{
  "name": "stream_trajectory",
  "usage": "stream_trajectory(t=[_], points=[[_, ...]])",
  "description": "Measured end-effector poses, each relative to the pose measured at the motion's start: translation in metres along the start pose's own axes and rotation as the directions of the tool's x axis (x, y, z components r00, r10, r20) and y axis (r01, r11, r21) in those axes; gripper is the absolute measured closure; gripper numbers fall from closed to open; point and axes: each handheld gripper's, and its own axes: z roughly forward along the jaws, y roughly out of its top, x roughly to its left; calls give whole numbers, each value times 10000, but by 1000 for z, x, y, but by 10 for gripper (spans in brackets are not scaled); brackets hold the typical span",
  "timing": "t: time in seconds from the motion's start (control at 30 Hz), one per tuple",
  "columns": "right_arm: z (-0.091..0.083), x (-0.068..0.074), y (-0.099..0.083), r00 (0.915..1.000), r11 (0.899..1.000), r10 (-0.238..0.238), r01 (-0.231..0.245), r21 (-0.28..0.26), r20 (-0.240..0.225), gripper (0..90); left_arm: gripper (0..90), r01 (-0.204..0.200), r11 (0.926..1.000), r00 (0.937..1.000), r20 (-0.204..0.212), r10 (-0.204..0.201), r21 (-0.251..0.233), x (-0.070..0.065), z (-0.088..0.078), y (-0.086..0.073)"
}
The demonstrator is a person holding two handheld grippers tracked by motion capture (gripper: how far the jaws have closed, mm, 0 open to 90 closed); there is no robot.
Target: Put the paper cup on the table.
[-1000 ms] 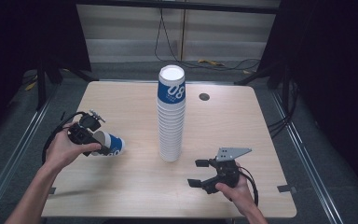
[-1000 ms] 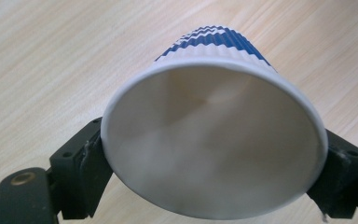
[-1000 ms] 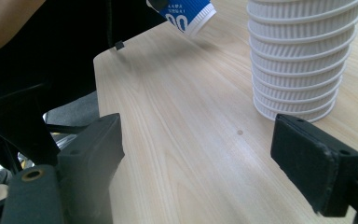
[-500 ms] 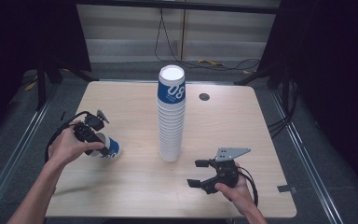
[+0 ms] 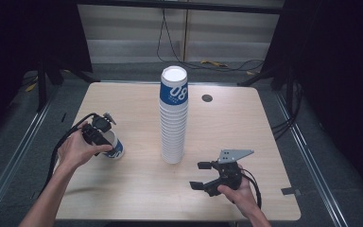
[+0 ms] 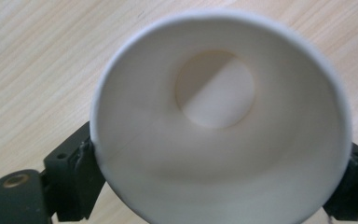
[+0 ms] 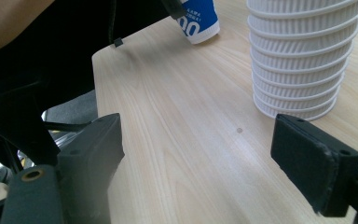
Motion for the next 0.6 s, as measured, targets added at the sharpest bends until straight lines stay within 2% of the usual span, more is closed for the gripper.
stream_trajectory(t=[0.13,0.2,0.3,0.33,0.43,0.47,0.6], points=[[0,0,0,10000,10000,-3,3,12,8,168,141,129,9982,9999,-39,-132,-578,0,3,-1],[0,0,0,10000,10000,-14,14,23,1,168,150,-26,9984,10000,-40,24,-567,-1,3,-2],[0,0,0,10000,10000,-4,4,27,8,168,157,93,9961,9999,119,-83,-877,0,6,-5],[0,0,0,10000,10000,-9,9,23,4,168,156,253,9950,9995,229,-232,-962,0,7,-6],[0,0,0,10000,10000,-32,32,32,3,168,157,233,9929,9994,285,-201,-1169,3,8,-10],[0,0,0,10000,10000,-35,35,31,8,168,156,137,9916,9998,184,-115,-1283,3,8,-12],[0,0,0,10000,10000,-28,28,25,9,168,166,305,9885,9990,383,-251,-1483,4,13,-16]])
